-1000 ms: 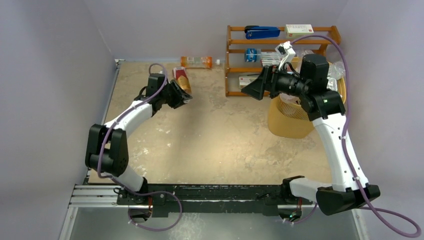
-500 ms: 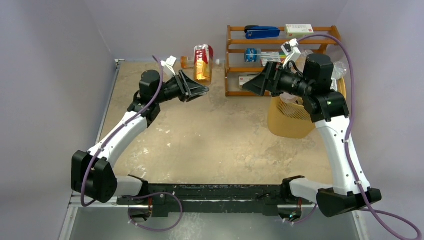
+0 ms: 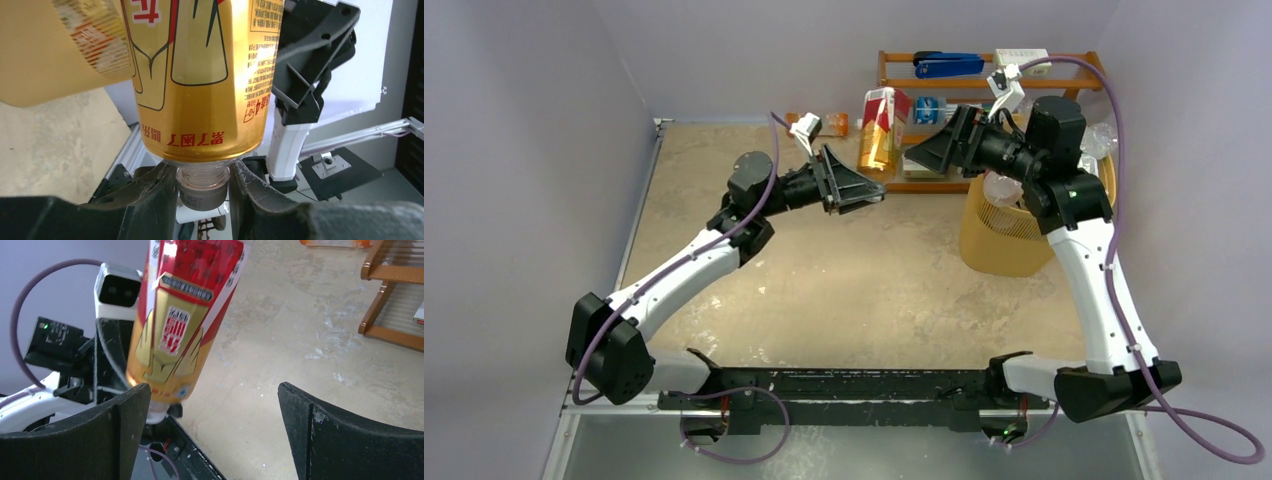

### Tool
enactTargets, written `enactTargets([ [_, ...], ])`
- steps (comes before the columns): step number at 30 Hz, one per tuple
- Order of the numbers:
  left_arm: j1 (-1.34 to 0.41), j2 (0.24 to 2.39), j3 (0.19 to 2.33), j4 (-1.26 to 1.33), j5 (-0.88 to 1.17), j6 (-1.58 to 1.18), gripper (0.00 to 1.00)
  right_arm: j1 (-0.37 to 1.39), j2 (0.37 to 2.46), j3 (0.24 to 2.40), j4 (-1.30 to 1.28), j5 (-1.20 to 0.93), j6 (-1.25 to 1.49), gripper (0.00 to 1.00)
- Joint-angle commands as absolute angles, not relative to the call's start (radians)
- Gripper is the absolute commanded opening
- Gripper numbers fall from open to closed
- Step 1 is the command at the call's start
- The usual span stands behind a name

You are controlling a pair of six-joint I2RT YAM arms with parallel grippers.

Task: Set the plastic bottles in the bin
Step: Pick up the plastic bottle at the center of the board.

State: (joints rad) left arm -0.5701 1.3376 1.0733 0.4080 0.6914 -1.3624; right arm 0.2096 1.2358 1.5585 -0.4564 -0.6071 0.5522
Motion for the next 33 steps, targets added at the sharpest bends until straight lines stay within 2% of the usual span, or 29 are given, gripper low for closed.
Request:
enactTargets([
  [1,-0.647,1.345,1.143,0.506,0.642,-1.394,0.31,0.215,1.223,1.583,-0.373,-0.589,0.572,1.0],
  [10,-0.729,1.388,1.152,0.506,0.594,-1.379,0.31,0.216,1.165,1.531,-0.299,-0.626,0.619,1.0],
  [18,-0.775,1.438,1.201,0.512,0.578,-1.367,0.31,0.215,1.154,1.502,-0.327,-0.627,0.615,1.0],
  [25,-0.799,1.454,1.242,0.507,0.566,-1.355,0.31,0.215,1.173,1.528,-0.448,-0.543,0.567,1.0],
  [29,-0.822,1.47,1.251,0.506,0.562,-1.35,0.31,0.215,1.164,1.515,-0.418,-0.549,0.574,1.0],
  [31,-0.837,1.48,1.257,0.507,0.559,-1.346,0.31,0.215,1.165,1.517,-0.402,-0.556,0.579,0.95],
  [33,-0.848,1.491,1.262,0.508,0.557,-1.342,0.31,0.215,1.167,1.523,-0.391,-0.562,0.585,0.84],
])
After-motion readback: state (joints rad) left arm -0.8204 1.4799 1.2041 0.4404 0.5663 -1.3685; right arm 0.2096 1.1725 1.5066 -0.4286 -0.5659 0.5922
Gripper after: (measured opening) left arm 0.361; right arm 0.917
